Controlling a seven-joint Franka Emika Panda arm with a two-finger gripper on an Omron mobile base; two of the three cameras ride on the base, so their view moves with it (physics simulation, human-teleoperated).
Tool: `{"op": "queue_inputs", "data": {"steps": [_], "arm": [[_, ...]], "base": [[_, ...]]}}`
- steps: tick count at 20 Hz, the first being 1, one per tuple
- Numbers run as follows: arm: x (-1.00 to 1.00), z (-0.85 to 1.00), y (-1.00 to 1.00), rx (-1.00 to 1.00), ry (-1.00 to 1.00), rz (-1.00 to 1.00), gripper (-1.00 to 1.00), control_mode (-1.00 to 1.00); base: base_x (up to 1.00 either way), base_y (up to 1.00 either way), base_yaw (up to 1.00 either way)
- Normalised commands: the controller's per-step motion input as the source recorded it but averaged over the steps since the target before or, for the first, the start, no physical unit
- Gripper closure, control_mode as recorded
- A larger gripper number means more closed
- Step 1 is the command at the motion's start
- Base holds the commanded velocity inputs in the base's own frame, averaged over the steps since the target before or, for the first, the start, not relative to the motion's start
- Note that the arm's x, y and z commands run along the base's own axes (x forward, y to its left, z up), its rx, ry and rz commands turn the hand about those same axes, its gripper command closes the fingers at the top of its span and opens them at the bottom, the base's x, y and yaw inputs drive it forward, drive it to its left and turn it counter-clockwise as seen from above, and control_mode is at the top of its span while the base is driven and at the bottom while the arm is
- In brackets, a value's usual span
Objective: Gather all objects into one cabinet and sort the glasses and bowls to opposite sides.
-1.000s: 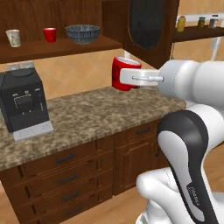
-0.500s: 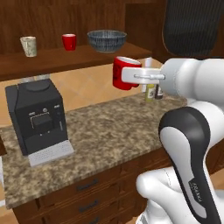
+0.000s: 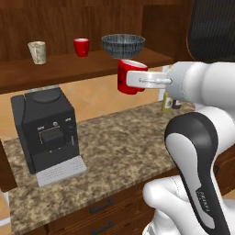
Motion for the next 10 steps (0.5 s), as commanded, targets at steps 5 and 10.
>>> {"op": "queue_inputs", "data": {"steps": [5,10], "arm": [[0.0,0.0,0.0,0.0,0.0,0.0,1.0,1.0],[0.0,0.0,0.0,0.0,0.0,0.0,1.0,1.0]], "base": [[0.22,0.31,0.0],[0.18,0.76,-0.03]]}}
